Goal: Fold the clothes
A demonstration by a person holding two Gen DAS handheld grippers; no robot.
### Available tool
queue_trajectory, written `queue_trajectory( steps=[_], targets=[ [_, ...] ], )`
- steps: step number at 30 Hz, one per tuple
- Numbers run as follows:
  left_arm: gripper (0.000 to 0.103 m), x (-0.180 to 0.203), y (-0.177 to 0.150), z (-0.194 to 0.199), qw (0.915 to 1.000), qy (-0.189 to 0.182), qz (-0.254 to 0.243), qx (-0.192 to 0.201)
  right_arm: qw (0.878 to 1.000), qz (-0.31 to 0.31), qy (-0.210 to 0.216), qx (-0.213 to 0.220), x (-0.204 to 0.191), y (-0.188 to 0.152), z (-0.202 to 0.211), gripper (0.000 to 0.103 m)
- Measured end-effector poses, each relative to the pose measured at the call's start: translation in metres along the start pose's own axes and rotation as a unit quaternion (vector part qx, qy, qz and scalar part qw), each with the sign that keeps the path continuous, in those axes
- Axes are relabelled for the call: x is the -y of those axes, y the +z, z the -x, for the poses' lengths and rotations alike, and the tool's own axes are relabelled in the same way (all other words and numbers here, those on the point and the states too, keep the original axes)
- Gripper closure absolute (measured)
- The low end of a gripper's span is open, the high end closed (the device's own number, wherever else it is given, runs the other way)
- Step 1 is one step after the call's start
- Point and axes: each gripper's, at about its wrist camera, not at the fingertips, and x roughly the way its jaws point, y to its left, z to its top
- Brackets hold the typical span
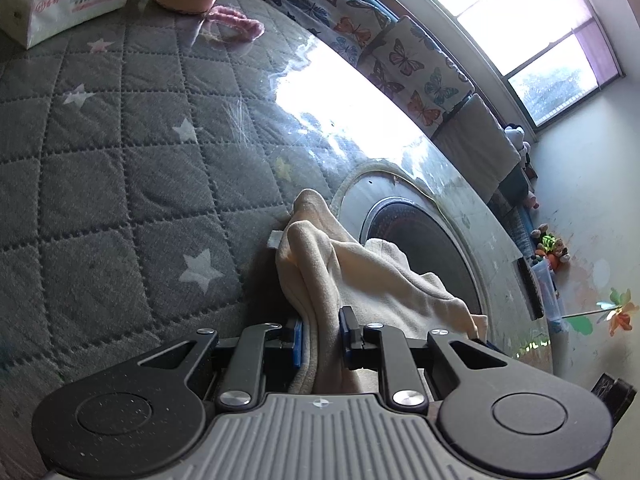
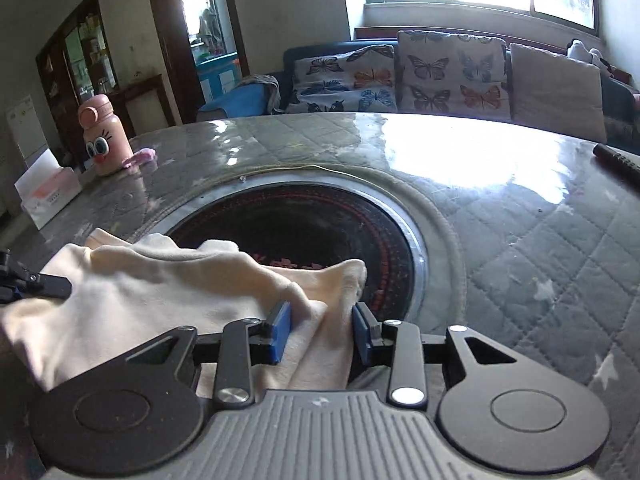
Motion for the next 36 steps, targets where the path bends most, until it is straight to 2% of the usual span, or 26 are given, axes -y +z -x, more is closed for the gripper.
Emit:
queue_trajectory(
  steps=[1,5,15,22,30,36],
  targets=[
    [0.083,0.001,0.0,0.0,1.0,0.001,-0.004,0.001,1.0,0.0,0.002,0.001,-0.001,0.0,0.0,0.071],
    [0.084,0.002,-0.002,0.001,0.9998,0.004,-0.016,0.007,1.0,-0.006,0.008,0.005,-0.005,0.0,0.002,0.091],
    [0.086,0.008,0.0,0.03,0.9983,-0.02,-0.038,0.04,0.999,0.011,0.012,0.047,-0.029,0.018,0.033,0.094],
    [0.086,-0.005,0.006,0.072,0.9958,-0.025,-0.041,0.078,0.995,0.035,0.043,0.077,-0.065,0.037,0.049,0.094],
    [0.086,-0.043,0.024,0.117,0.9921,0.0,-0.03,0.122,0.991,0.062,0.083,0.081,-0.118,0.057,0.035,0.094],
    [0.086,-0.072,0.034,0.133,0.9905,0.027,-0.018,0.134,0.989,0.083,0.107,0.067,-0.156,0.062,0.011,0.094]
  ],
)
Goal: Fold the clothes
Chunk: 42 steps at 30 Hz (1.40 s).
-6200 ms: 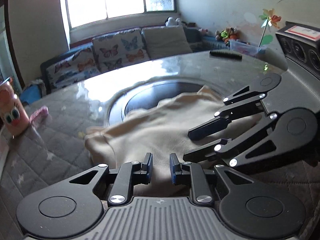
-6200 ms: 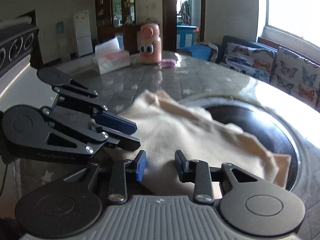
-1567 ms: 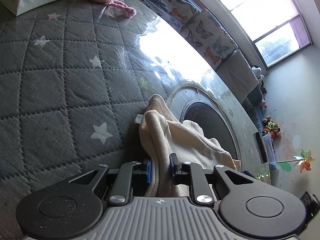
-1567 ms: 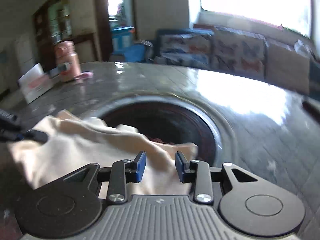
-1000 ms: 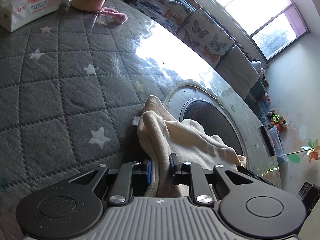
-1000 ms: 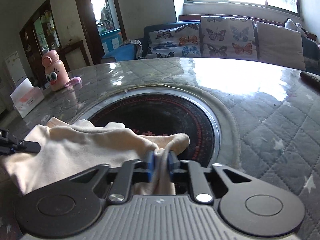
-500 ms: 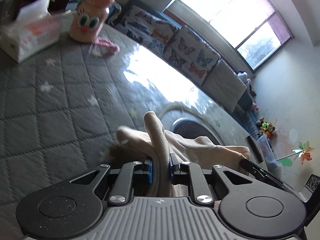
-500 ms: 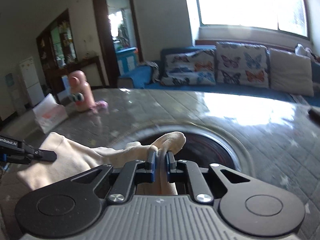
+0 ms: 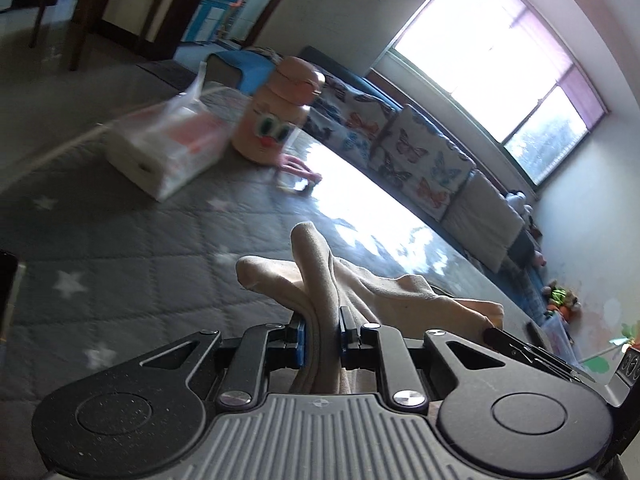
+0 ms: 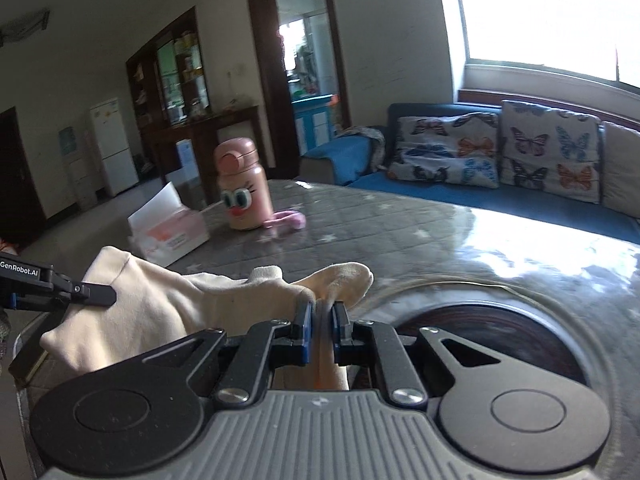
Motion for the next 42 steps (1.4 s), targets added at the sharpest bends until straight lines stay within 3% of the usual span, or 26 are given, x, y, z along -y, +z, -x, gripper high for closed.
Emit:
queue_trajectory(
  steps=[14,17,21,26,36,42],
  targets=[
    [0.085,-0.045,0.005,-0.013,0.9988,0.045,0.019,-0.012,0.999,0.013,0.007,-0.029,-0.025,0.003,-0.049,0.094],
    [0.08,-0.047,0.006,-0.012,0.9982,0.057,0.017,-0.011,0.999,0.013,-0.007,-0.048,-0.024,-0.001,-0.062,0.092],
    [0.061,-0.048,0.011,-0.006,0.9973,0.073,0.008,0.005,0.998,0.026,-0.018,-0.059,-0.023,-0.002,-0.066,0.091],
    [0.063,-0.041,0.017,-0.004,0.9974,0.068,-0.005,0.024,0.997,0.038,-0.001,-0.061,-0.031,0.001,-0.07,0.087],
    [0.07,-0.021,0.016,-0.043,0.9991,0.034,-0.025,-0.006,0.992,0.067,0.05,-0.09,-0.063,0.001,-0.105,0.087],
    [0.07,-0.021,0.018,-0.073,0.9981,0.048,-0.032,-0.025,0.991,0.063,0.05,-0.104,-0.065,-0.002,-0.126,0.086]
  ],
)
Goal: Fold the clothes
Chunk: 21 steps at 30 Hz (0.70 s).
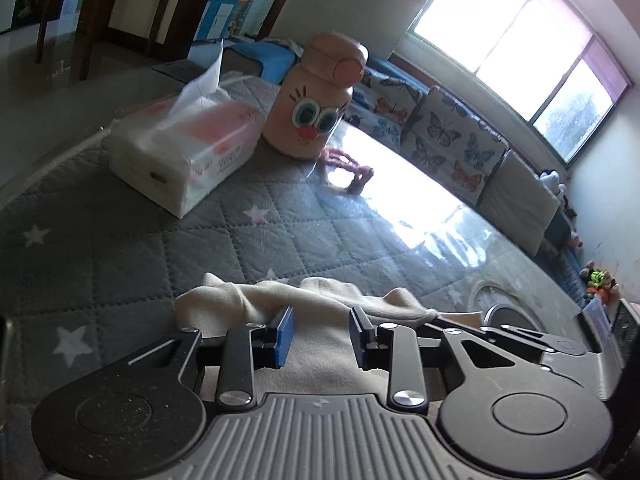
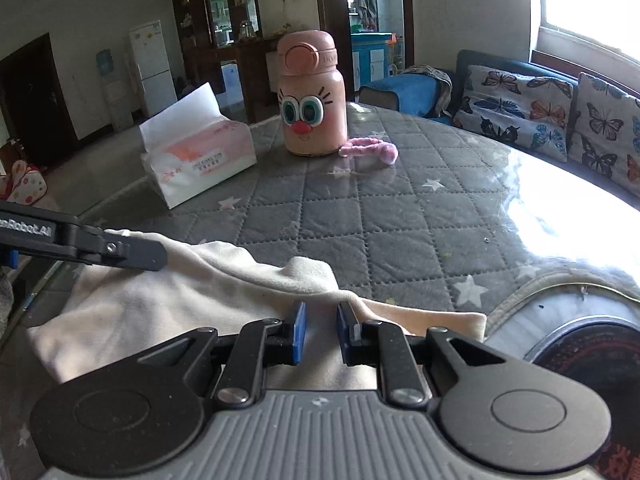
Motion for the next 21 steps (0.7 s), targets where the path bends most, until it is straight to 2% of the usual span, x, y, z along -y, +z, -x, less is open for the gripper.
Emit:
queue_trajectory(
  steps=[4,8,14,21],
  targets=[
    [0.07,-0.002,0.0,-0.008,1.0,0.005,0.003,-0.007,1.0,0.003,0.005,0.0,0.002,0.001,0.001,0.085],
    [0.07,0.0,-0.001,-0.004,1.0,0.004,0.001,-0.002,1.0,0.014,0.011,-0.001,0.001,0.001,0.013,0.07],
    [0.07,0.016,-0.009,0.012,0.9998,-0.01,-0.02,-0.001,0.999,0.042,0.022,-0.003,-0.005,-0.007,0.045,0.069],
    [0.07,0.038,-0.036,0.028,0.9981,-0.034,-0.049,-0.012,0.996,0.078,0.03,-0.013,-0.019,-0.03,0.075,0.069]
  ],
)
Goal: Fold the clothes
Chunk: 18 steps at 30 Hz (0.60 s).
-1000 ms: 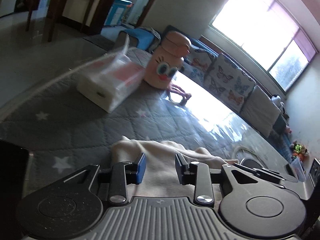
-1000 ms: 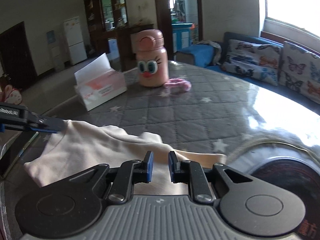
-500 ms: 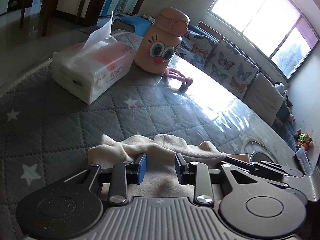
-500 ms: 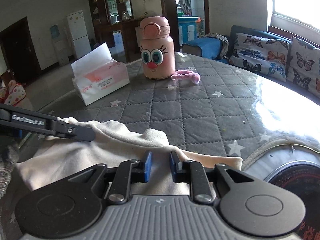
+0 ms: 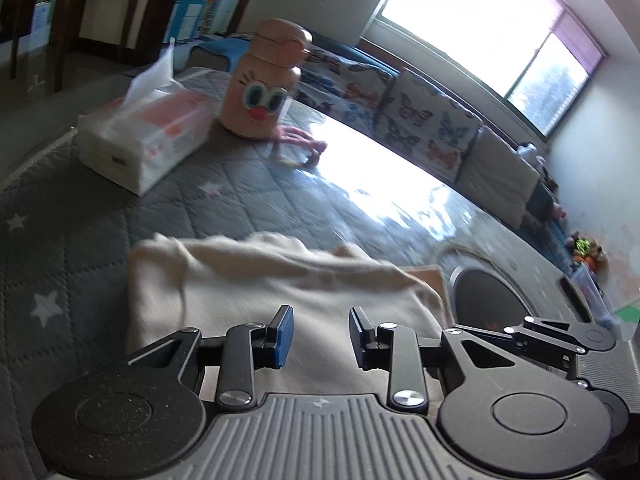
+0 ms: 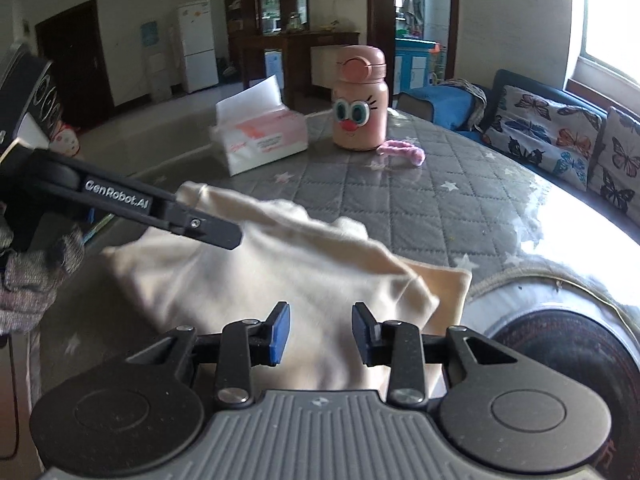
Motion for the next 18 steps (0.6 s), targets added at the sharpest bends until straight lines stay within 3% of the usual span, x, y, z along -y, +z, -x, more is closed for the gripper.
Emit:
queue_trajectory(
  steps=[9,13,18],
  targets=[
    [0.07,0.02,-0.031,0.0,0.9994,-0.003,-0.031,-0.018,1.0,0.008,-0.007,-0.004,-0.006,-0.025,0.015,0.069],
    [0.07,0.029,-0.041,0.001,0.9978,0.014,-0.064,-0.007,1.0,0.011,-0.014,-0.005,-0.007,-0.034,0.012,0.068],
    [0.07,0.03,-0.039,0.019,0.9979,0.006,-0.064,0.011,1.0,0.011,-0.01,0.013,-0.009,-0.028,0.021,0.067]
  ],
)
